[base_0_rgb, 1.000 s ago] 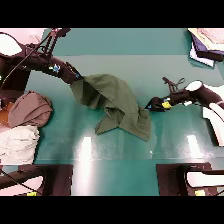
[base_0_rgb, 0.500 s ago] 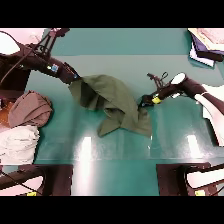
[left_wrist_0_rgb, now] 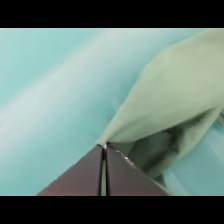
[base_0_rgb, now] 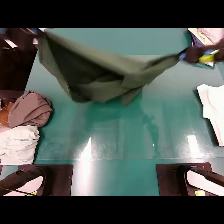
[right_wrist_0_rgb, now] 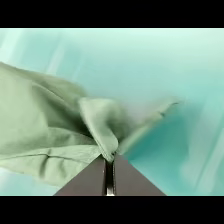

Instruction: Fold the shirts.

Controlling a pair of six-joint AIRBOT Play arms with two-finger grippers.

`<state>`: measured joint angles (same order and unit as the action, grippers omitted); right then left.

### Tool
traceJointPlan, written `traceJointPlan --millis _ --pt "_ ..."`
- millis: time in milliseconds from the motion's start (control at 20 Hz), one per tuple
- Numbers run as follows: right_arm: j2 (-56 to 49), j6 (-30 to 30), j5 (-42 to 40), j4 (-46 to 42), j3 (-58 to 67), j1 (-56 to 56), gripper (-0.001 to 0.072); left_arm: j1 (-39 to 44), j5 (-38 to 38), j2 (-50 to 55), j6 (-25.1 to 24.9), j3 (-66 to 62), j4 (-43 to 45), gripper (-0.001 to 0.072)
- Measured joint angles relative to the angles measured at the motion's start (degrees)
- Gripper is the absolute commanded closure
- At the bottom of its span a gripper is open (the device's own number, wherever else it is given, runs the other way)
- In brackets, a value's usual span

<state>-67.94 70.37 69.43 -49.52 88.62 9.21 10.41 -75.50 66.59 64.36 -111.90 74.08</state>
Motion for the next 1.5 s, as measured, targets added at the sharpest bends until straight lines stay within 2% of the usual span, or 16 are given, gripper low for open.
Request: traceJointPlan --millis 350,600,850,950,1150,1350,1500 --pt "14.0 2.8 -1.2 0.1 14.1 7.5 0.0696 0.0 1.3 -9.5 1.3 -6.6 1.1 0.0688" --pt "21.2 4.4 -1.4 0.1 18.5 15.2 0.0697 0.0 7.0 -16.5 1.6 -7.8 -5.8 0.0688" --pt "23.3 6.3 -0.5 0.3 19.4 22.9 0.0697 0.0 10.2 -17.2 1.6 -7.7 -10.2 0.0688" --pt "21.2 7.9 2.0 0.2 19.5 24.0 0.0698 0.0 9.4 -14.8 1.7 -5.8 -10.1 0.0687" --pt "11.6 11.8 9.8 -1.7 19.6 20.2 0.0697 0.0 2.3 -4.6 1.7 -1.5 -9.7 0.0687" --pt "-1.9 15.8 16.0 -12.9 19.6 9.9 0.0697 0.0 -5.6 10.1 2.3 0.8 -9.4 0.0687" --pt "-11.7 17.1 16.0 -22.5 19.6 2.2 0.0697 0.0 -6.8 20.7 2.8 1.3 -9.6 0.0686"
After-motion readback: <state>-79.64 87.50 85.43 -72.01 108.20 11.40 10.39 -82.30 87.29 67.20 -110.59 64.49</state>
